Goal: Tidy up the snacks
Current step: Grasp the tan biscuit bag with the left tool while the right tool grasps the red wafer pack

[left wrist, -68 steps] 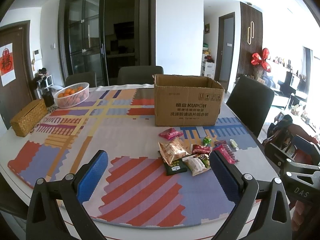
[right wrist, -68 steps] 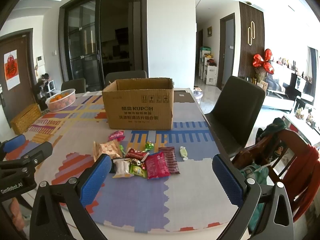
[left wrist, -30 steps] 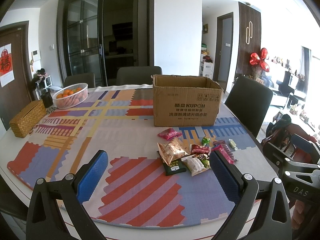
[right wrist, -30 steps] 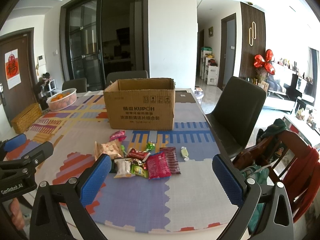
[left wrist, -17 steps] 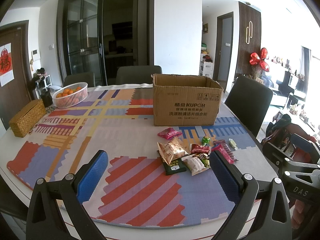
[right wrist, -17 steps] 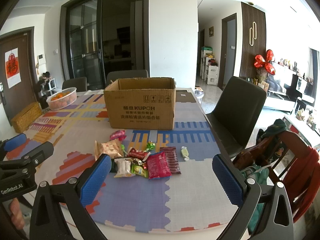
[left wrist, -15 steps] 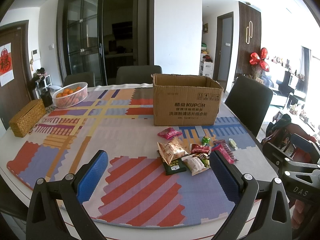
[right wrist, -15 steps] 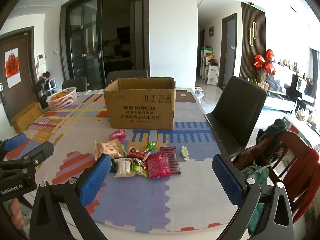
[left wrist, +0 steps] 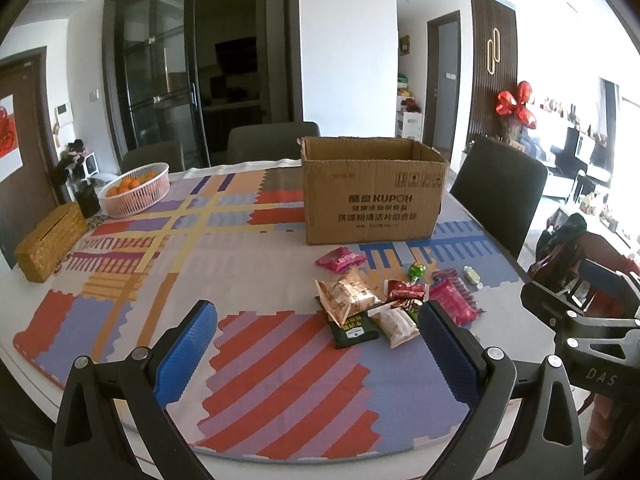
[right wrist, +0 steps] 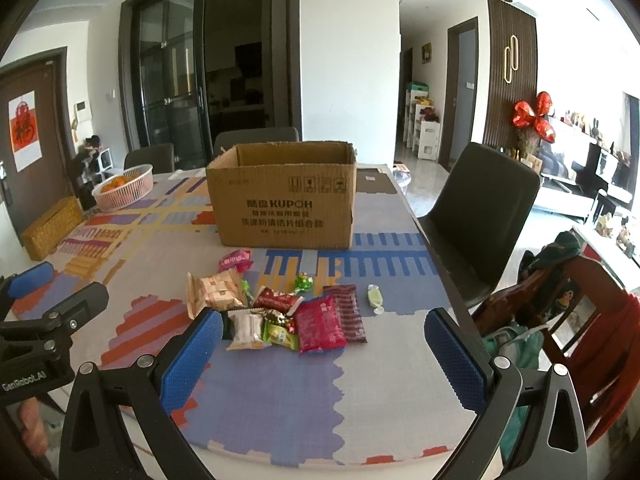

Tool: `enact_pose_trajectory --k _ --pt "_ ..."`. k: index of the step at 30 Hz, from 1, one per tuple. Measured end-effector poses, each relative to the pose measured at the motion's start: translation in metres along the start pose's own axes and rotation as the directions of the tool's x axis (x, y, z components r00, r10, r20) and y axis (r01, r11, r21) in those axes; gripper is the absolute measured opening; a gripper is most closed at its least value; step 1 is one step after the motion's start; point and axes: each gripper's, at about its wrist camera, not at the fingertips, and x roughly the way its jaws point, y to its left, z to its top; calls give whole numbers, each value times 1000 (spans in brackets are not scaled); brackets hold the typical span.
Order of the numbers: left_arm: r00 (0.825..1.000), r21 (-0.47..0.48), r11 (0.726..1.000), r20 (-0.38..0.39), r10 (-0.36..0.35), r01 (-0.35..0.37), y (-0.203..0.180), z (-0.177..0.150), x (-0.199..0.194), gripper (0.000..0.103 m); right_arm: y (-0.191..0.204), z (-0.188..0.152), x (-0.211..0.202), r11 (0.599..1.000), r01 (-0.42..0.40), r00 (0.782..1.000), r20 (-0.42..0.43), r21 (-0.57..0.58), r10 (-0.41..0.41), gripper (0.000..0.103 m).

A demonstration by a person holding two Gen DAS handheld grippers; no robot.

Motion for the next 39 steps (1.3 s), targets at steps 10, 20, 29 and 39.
enact_pose_trajectory --k 10,20,29,39 --pt "1000 119 993 -17 4 -2 -8 9 37 92 3 4 36 1000 -8 998 -62 -19 7 100" --pt "996 263 964 -92 -20 44 -20 8 85 83 13 3 76 997 -19 991 -130 -80 8 88" --pt "992 394 917 -129 -7 58 -31 3 124 79 17 -5 115 993 -32 976 -220 -111 7 79" --pt "989 479 874 -146 -19 87 -42 -3 153 74 18 -16 142 989 -15 960 -278 -146 -26 69"
